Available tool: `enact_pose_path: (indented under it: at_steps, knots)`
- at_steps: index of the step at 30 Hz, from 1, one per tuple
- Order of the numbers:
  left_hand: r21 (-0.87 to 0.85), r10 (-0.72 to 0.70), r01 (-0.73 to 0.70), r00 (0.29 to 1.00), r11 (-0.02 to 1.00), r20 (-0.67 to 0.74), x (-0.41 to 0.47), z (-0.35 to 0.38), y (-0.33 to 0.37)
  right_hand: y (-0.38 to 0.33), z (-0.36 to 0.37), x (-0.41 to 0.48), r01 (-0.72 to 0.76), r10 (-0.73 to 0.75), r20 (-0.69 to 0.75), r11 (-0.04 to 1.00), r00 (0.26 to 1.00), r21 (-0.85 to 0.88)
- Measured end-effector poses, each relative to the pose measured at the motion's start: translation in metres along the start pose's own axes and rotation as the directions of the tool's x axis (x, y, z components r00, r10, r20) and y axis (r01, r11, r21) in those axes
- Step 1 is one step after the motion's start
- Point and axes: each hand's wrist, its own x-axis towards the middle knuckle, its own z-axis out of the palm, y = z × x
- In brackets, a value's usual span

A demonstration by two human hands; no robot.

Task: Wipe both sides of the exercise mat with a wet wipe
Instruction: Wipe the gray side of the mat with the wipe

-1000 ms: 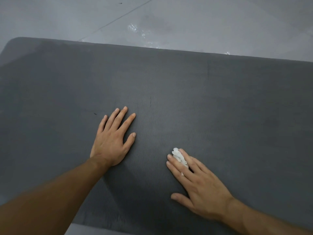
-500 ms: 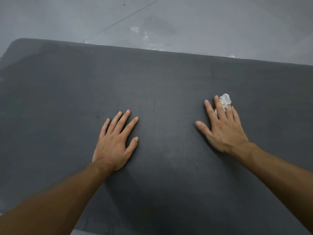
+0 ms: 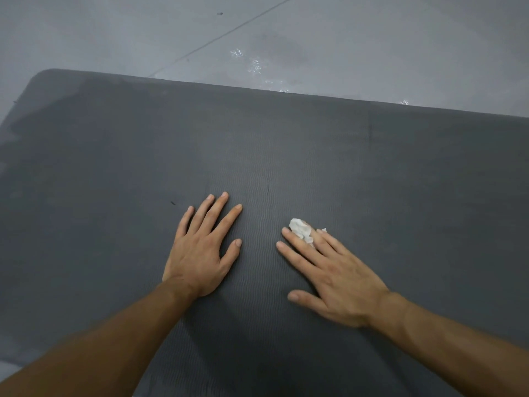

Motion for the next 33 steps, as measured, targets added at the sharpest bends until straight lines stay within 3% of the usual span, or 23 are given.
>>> enact_pose_path:
  at_steps: [4, 7, 10, 14, 19, 23, 28, 33]
  knots:
    - [-0.006, 0.000, 0.000, 1.000, 1.000, 0.009, 0.001, -0.001, 0.000, 0.039, -0.012, 0.025, -0.200, 0.200, -0.091, 0.980, 0.976, 0.002]
    - [-0.006, 0.001, -0.001, 1.000, 1.000, 0.016, 0.000, -0.001, 0.000, 0.083, -0.028, 0.044, -0.420, 0.419, -0.143, 0.907, 0.897, 0.021]
    - [-0.010, 0.003, -0.003, 1.000, 1.000, 0.021, 0.000, -0.001, 0.000, 0.111, -0.039, 0.054, -0.514, 0.510, -0.143, 0.858, 0.848, 0.013]
    - [-0.005, 0.003, -0.003, 0.999, 1.000, 0.037, 0.001, -0.002, -0.001, 0.098, -0.044, 0.065, -0.481, 0.480, -0.109, 0.877, 0.871, 0.021]
    - [-0.004, 0.002, -0.001, 0.999, 1.000, 0.044, 0.001, -0.003, 0.000, 0.041, -0.042, 0.077, -0.205, 0.204, -0.067, 0.979, 0.977, -0.018]
    - [0.003, -0.002, 0.002, 0.998, 1.000, 0.056, 0.002, -0.004, 0.000, 0.015, -0.040, 0.090, -0.069, 0.070, -0.044, 0.998, 0.997, 0.012]
    - [0.003, 0.000, 0.000, 0.998, 1.000, 0.065, 0.002, -0.005, 0.000, 0.047, -0.048, 0.105, -0.123, 0.118, -0.061, 0.990, 0.991, -0.074]
    - [-0.002, -0.004, 0.004, 0.998, 1.000, 0.070, 0.002, -0.005, 0.000, 0.109, -0.067, 0.123, -0.393, 0.389, -0.155, 0.919, 0.908, 0.002]
